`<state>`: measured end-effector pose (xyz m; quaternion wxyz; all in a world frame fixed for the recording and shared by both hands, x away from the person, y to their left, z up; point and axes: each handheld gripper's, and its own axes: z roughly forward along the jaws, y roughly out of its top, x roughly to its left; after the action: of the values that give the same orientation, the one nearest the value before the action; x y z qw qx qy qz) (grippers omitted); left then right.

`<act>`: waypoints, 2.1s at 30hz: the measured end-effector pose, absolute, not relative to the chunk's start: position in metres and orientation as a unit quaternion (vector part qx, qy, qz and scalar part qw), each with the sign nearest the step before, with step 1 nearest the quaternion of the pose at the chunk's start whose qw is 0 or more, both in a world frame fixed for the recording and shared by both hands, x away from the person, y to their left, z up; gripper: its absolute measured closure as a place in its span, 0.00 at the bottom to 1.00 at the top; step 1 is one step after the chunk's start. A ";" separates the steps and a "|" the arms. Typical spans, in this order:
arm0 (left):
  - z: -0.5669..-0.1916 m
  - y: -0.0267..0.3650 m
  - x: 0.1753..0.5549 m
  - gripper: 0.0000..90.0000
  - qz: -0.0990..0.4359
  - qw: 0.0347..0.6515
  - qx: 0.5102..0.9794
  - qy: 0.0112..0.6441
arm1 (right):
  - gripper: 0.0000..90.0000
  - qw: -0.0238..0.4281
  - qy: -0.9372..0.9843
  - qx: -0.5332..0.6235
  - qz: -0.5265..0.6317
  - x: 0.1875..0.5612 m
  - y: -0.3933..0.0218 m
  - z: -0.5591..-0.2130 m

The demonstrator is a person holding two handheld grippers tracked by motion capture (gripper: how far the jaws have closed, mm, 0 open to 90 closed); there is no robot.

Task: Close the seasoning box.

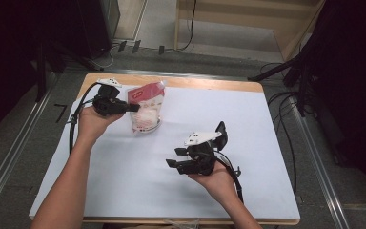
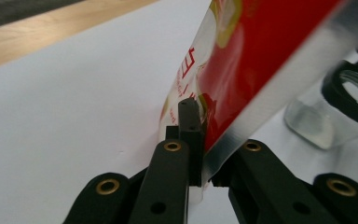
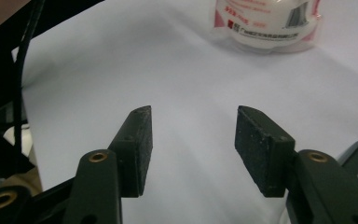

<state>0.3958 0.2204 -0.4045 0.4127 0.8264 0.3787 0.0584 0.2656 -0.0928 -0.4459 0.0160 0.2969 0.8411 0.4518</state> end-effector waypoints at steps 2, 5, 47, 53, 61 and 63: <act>-0.402 0.217 0.395 0.99 0.066 0.413 0.827 0.376 | 0.51 0.020 0.836 0.305 0.457 0.266 -0.093 -0.448; -0.395 0.211 0.393 1.00 0.061 0.417 0.825 0.377 | 0.51 0.027 0.834 0.304 0.459 0.264 -0.092 -0.449; -0.341 0.207 0.314 1.00 -0.051 0.459 0.827 0.321 | 0.54 0.040 0.837 0.304 0.452 0.257 -0.043 -0.481; -0.338 0.202 0.307 1.00 -0.072 0.469 0.826 0.305 | 0.54 0.044 0.833 0.314 0.453 0.262 -0.036 -0.488; -0.331 0.196 0.300 1.00 -0.101 0.477 0.821 0.297 | 0.57 0.051 0.816 0.336 0.467 0.265 -0.032 -0.496; -0.331 0.195 0.299 1.00 -0.105 0.478 0.820 0.298 | 0.57 0.064 0.813 0.334 0.473 0.264 -0.032 -0.498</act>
<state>0.2986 0.1954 -0.3305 0.4778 0.8197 0.2978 -0.1055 0.2640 -0.0319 -0.4981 0.0637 0.3339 0.8128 0.4730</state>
